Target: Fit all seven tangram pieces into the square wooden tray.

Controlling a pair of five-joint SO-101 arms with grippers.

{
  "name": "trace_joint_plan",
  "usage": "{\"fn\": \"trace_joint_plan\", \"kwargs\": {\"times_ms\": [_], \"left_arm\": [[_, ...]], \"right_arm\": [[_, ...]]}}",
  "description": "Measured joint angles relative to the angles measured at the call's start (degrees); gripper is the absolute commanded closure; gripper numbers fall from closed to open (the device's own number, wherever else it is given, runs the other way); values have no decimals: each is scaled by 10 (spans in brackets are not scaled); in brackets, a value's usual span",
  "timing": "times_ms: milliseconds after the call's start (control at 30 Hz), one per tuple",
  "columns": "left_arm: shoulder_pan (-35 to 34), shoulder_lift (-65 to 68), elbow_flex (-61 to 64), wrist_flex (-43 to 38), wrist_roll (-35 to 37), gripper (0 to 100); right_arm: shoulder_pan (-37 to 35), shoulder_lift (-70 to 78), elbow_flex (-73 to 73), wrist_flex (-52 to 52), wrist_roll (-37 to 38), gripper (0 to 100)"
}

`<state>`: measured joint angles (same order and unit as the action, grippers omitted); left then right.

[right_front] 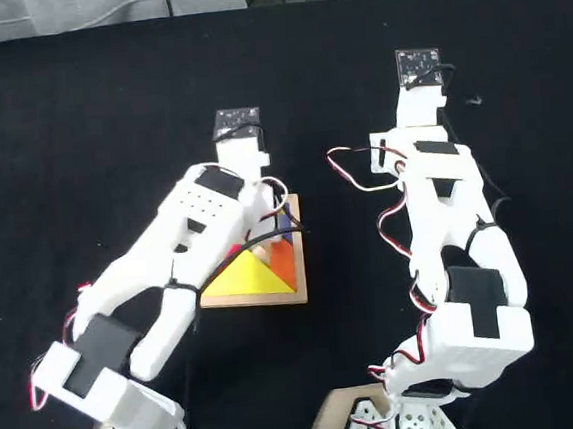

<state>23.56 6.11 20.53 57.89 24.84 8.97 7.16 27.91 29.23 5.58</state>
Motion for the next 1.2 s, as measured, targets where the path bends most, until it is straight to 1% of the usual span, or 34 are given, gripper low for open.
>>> {"fn": "trace_joint_plan", "kwargs": {"times_ms": [100,267,400,467,667,800,867,1000,1067,1133,1200], "left_arm": [[1,17,0,-16,6,874],[0,23,0,-18,10,870],[0,23,0,-17,9,784],[0,23,0,-2,0,762],[0,23,-35,56,-14,762],[-4,23,-42,62,-18,762],[-17,23,-42,62,-20,762],[-48,23,-42,62,-76,762],[-61,23,-42,65,-90,762],[-89,23,-42,97,-109,762],[-137,16,-49,149,-143,762]], "right_arm": [[0,0,0,0,0,987],[0,0,0,0,0,987],[0,0,0,0,0,987],[0,0,0,0,0,987],[0,0,0,0,0,987],[0,0,0,0,0,987],[0,0,0,0,0,987],[0,0,0,0,0,987],[0,0,0,0,0,987],[0,0,0,0,0,987],[0,0,0,0,2,987]]}}
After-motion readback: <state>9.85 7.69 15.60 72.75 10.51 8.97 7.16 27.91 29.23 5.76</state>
